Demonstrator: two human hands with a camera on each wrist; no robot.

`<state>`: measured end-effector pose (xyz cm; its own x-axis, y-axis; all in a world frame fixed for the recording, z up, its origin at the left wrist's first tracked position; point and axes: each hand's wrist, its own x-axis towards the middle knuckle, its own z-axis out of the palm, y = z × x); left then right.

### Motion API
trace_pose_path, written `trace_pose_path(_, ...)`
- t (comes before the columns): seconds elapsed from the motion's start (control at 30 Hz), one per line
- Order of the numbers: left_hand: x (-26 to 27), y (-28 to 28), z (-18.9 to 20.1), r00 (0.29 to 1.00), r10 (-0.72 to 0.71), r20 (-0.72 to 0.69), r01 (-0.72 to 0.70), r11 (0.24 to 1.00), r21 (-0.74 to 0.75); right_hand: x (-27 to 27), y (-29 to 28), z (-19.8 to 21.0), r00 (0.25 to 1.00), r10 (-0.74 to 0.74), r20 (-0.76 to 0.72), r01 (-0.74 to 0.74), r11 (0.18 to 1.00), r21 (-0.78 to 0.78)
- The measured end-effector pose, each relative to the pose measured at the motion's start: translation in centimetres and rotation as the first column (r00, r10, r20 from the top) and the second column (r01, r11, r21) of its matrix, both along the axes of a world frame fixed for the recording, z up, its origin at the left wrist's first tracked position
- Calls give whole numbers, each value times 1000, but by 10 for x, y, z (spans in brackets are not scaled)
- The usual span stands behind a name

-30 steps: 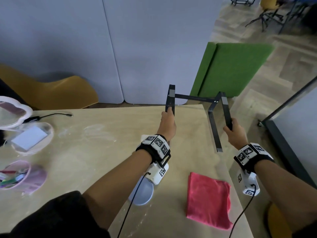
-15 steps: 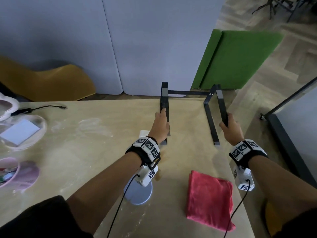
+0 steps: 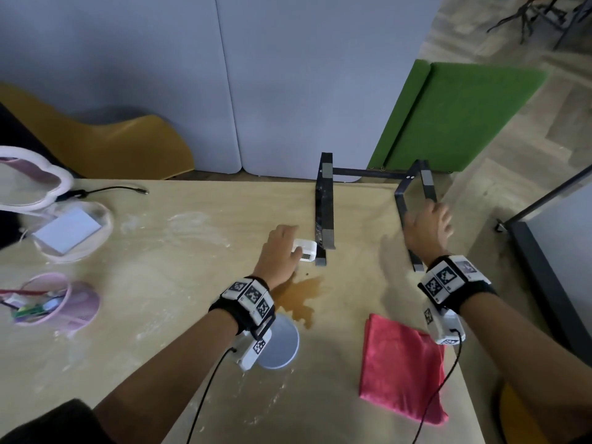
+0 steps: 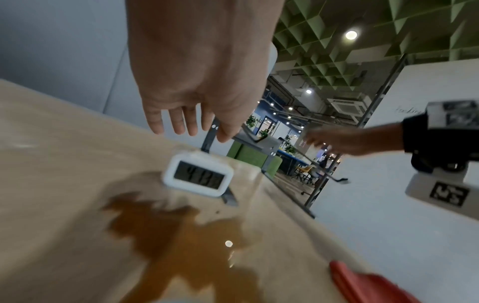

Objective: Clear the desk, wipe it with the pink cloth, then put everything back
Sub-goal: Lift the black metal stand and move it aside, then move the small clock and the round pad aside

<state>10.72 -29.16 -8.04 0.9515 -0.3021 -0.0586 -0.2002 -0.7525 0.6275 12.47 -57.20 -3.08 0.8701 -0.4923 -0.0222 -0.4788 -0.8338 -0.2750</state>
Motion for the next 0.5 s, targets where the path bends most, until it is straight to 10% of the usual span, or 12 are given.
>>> trace_pose_path(0.27,-64,86,-51,988,142,-60,-117,943,310,-10,140,-3,767,560,313,-563,822,-92)
trace_pose_path(0.5,-85,112,-73,985,148,-89,-99,907,410,-4,197,-60,649,760,-38,-760,650,18)
